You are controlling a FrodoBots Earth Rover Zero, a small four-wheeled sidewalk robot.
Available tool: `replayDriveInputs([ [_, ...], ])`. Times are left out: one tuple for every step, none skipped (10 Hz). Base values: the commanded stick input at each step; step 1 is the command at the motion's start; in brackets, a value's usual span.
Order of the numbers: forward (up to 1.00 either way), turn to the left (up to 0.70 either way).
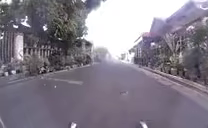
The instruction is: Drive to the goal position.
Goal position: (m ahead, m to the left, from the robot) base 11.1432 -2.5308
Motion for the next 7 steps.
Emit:
replayDriveInputs([
  [0.70, 0.00],
  [0.70, 0.00],
  [0.70, 0.00],
  [0.70, 0.00],
  [0.70, 0.00],
  [0.70, 0.00],
  [0.70, 0.00],
])
